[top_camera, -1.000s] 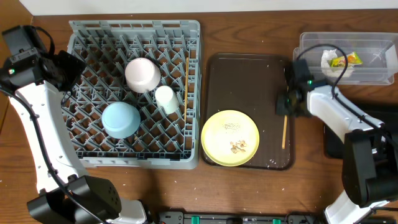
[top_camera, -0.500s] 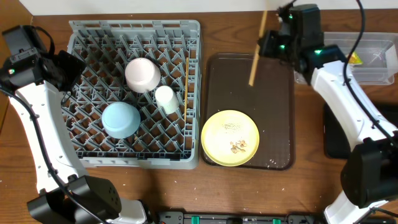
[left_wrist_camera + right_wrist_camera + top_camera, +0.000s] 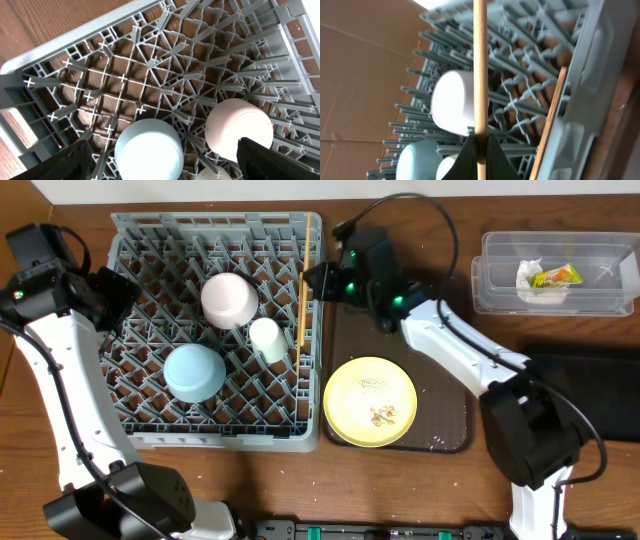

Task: Sort waste into correct bins and load items into the dishwasher
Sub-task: 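Grasp the second chopstick with the right gripper and place it in the rack, then move the right gripper back over the tray to the yellow plate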

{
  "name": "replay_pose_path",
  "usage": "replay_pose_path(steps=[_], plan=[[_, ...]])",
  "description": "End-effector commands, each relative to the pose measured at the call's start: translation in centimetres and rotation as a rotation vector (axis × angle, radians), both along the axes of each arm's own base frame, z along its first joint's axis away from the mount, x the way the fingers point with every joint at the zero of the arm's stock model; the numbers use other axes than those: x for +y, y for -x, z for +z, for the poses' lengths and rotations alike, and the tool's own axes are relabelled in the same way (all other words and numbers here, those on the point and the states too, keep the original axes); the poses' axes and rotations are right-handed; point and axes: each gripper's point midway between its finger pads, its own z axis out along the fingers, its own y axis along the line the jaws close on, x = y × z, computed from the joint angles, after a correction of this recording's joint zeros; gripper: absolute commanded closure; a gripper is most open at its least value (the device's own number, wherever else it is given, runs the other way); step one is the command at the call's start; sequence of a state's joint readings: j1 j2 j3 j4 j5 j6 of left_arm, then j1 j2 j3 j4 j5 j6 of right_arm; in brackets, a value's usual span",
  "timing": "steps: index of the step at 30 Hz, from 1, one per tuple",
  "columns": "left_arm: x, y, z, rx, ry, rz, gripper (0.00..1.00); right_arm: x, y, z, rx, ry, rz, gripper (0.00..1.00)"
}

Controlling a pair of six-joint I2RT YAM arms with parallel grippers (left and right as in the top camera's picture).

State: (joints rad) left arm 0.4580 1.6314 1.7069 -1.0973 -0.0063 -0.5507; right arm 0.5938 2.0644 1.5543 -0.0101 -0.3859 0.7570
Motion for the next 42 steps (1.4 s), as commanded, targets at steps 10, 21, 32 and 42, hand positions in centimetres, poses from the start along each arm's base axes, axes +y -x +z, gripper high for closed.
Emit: replay_pose_path(steps=[10,21,32,42], plan=[[0.1,0.2,0.1,0.003,0.0,0.011,0.07,1.4,1.9,-0.7,0.04,0.042,-0.013,0.59],[0.1,0.2,0.0,0.004,0.0,0.012,0.07,-2.2,-0.5,2.8,-0.074,0.146,-0.002,0.41],[0.1,0.2,-0.1,0.007,0.002,0.011,0.07,-15.2,1.9,-0.4,0.2,0.519,0.038,0.44],[0.1,0.2,-0.1,0.007,0.002,0.011,0.07,-18.4,9.0,-8.1,0.475,0.67,0.139,0.49]])
